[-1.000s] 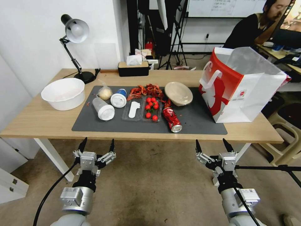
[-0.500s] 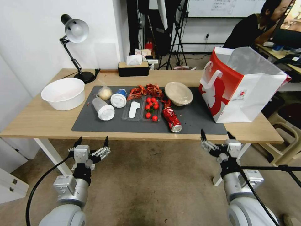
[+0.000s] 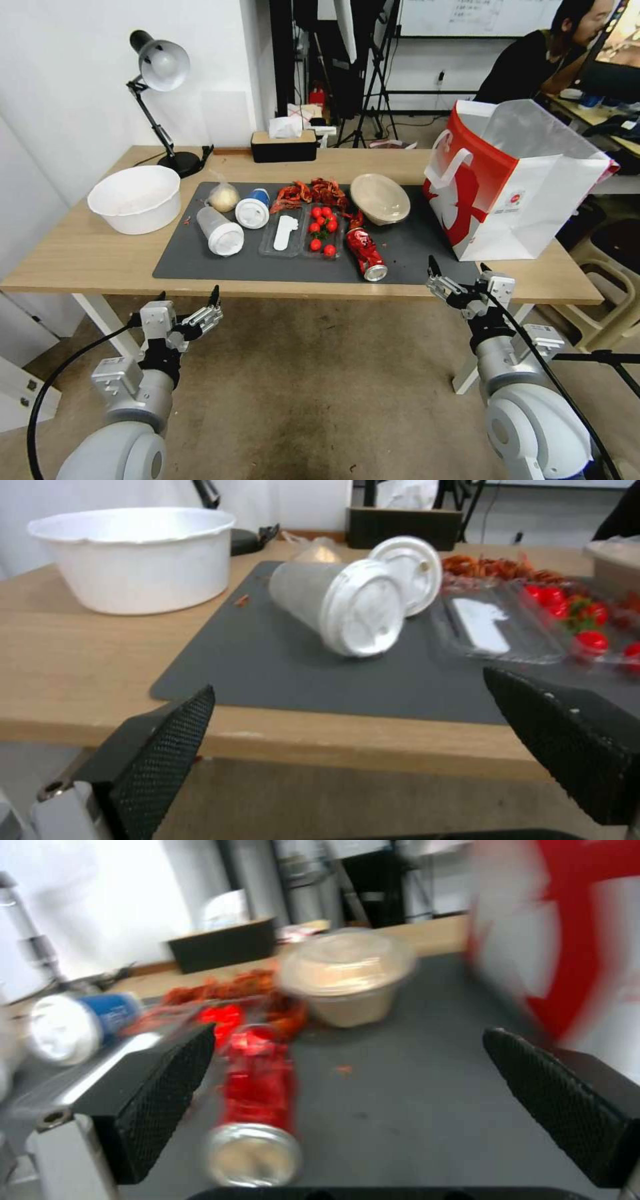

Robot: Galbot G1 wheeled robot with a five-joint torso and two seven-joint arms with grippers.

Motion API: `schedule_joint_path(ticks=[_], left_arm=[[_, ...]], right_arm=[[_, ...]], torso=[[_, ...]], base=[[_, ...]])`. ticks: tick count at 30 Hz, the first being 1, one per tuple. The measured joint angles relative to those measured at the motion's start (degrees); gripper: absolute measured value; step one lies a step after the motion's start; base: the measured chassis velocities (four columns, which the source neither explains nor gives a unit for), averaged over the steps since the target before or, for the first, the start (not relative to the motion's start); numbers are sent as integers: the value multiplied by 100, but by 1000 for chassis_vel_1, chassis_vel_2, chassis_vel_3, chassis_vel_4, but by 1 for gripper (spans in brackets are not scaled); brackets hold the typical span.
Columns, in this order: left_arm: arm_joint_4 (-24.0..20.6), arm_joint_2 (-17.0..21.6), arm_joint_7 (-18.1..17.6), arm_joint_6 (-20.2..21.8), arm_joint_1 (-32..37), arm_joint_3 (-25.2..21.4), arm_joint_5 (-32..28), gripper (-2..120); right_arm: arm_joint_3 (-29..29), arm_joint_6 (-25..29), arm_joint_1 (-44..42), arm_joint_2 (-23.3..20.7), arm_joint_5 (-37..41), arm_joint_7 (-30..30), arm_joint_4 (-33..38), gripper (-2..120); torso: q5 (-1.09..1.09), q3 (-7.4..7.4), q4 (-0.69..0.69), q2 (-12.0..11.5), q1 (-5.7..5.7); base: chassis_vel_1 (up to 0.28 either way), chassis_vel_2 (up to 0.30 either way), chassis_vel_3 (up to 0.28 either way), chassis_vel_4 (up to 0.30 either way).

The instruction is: Pick up the trash from the table and place it into the takeout bag.

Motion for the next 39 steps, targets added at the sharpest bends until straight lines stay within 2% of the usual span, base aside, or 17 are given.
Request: schedule_joint_path(ticks=[2, 3, 4, 5, 6, 7, 8, 12, 19, 34, 37, 39], left_arm=[[18, -8, 9, -41, 4, 0, 18, 100], [51, -17, 34, -95, 2, 8, 42, 100], [51, -17, 34, -95, 2, 8, 42, 100], [66, -29, 44, -126, 6, 6, 64, 100], [70, -33, 49, -133, 6, 7, 71, 100], [84, -47, 60, -153, 11, 6, 89, 100], [88, -53, 65, -166, 11, 4, 100, 100], [108, -64, 76, -185, 12, 3, 117, 100], [191, -109, 82, -320, 13, 7, 182, 100], [231, -122, 83, -476, 42, -25, 233, 100], [232, -122, 82, -486, 44, -27, 236, 100], [238, -126, 81, -501, 46, -29, 241, 100]], right_arm=[[-14, 15, 56, -51, 12, 2, -20, 100], [-178, 145, 211, -180, 134, -59, -182, 100], [-178, 145, 211, -180, 134, -59, -182, 100], [-319, 220, 345, -261, 215, -107, -313, 100], [-356, 240, 384, -279, 231, -115, -346, 100], [-479, 269, 470, -320, 260, -133, -431, 100], [-549, 267, 506, -335, 264, -133, -468, 100], [-683, 220, 590, -358, 265, -76, -550, 100], [-1104, -236, 953, -371, 265, 364, -899, 100], [-1371, -457, 1205, -304, 442, 567, -1178, 100], [-1383, -461, 1209, -293, 453, 578, -1181, 96], [-1392, -463, 1208, -281, 460, 592, -1182, 87]], torso=[[-6, 0, -2, 0, 1], [-16, -1, -12, 1, 0], [-16, -1, -12, 1, 0], [0, 0, -7, 0, 1], [1, 0, -7, 0, 1], [-12, -1, -8, 1, 0], [-6, 0, -8, 1, 0], [-10, -1, -8, 1, 0], [-8, -1, -7, 1, 0], [-8, 0, -8, 1, 0], [-8, 0, -8, 1, 0], [-8, -1, -8, 1, 0]], base=[[0, 0, 0, 0], [0, 0, 0, 0], [0, 0, 0, 0], [0, 0, 0, 0], [0, 0, 0, 0], [0, 0, 0, 0], [0, 0, 0, 0], [0, 0, 0, 0], [0, 0, 0, 0], [0, 0, 0, 0], [0, 0, 0, 0], [0, 0, 0, 0]])
